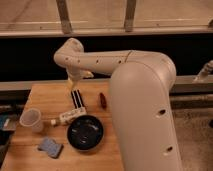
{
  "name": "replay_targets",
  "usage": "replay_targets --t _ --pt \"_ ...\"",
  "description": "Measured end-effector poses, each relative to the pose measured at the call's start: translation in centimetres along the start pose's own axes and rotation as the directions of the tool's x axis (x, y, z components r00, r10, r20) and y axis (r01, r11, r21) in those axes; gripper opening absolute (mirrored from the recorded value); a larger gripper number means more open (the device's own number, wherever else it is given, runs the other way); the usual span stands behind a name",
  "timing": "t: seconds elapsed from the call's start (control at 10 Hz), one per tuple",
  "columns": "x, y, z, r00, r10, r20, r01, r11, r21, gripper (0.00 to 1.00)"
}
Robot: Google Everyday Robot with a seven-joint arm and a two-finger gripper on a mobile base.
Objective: Place the eraser on the white sponge
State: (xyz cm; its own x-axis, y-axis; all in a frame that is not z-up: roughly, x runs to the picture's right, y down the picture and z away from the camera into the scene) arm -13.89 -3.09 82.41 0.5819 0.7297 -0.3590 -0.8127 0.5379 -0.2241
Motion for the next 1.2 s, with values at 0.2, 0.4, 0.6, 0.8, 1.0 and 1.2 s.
replay_targets --t 0.2,0.4,0.6,0.8,1.0,1.2 --pt "-0.7 0.5 2.5 1.000 -0.016 -0.014 0.016 1.000 -0.014 0.80" --pt "-2.3 0.2 4.6 0.999 -0.039 -0.027 0.039 0.999 -0.022 0.80" --pt "-2.9 0.4 6.7 0.997 -0.051 -0.050 0.049 0.998 -0.047 0.80" --pt "-3.0 1.0 8.7 0.996 -0.042 -0.085 0.034 0.996 -0.088 0.80" --pt "-2.3 1.9 10.7 0.993 0.001 -0.117 -0.020 0.986 -0.167 0.80" --pt "-2.0 2.6 11.7 0.991 0.045 -0.127 -0.076 0.966 -0.247 0.80"
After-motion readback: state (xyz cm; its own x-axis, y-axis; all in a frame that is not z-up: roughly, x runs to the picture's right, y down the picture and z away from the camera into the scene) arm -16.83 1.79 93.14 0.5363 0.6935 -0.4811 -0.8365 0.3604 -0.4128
